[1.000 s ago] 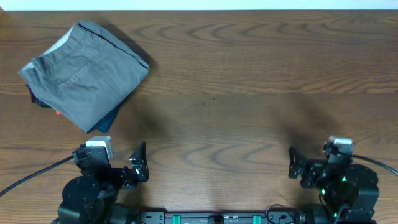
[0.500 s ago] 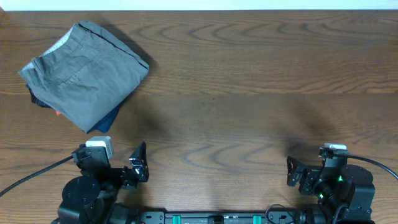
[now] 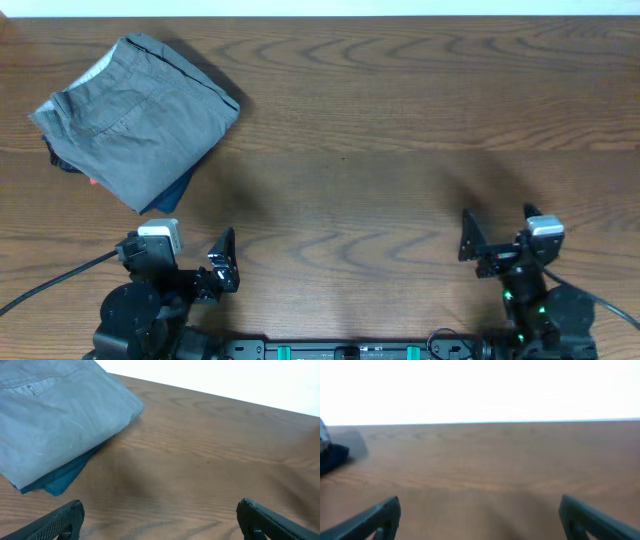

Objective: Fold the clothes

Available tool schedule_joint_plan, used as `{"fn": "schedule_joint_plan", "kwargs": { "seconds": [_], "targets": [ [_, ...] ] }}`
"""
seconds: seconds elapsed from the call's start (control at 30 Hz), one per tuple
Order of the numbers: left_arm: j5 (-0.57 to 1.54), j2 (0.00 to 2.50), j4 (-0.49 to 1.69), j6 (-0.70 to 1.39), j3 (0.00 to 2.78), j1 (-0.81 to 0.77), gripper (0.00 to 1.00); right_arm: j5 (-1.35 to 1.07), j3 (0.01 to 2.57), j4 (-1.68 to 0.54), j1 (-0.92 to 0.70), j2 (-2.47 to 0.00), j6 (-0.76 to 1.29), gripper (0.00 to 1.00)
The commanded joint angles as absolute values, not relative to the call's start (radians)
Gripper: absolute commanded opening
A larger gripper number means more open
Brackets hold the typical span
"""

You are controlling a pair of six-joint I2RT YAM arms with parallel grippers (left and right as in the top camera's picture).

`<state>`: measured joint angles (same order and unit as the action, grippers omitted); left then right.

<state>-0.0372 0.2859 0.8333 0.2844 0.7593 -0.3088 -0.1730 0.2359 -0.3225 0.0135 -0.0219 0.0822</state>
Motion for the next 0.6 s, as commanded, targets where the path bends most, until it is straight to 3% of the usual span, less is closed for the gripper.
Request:
{"fn": "schedule_joint_plan", "kwargs": {
  "seconds": [0.0,0.17,0.57],
  "targets": [
    [-0.054,0.284,0.833,0.286,0.754,-0.312,0.98,-0.187,0.143,-0.199,-0.010,-0.005,0.047,0.99],
    [-0.054,0.284,0.833,0.286,0.754,-0.312,0.98,-0.159,0.001,0.041,-0.015,-0.005,-0.046,0.99],
    [-0.054,0.284,0.833,0.286,0.754,-0.312,0.98,-0.146,0.006,-0.061,-0.016,-0.007,-0.129,0.99]
  ]
}}
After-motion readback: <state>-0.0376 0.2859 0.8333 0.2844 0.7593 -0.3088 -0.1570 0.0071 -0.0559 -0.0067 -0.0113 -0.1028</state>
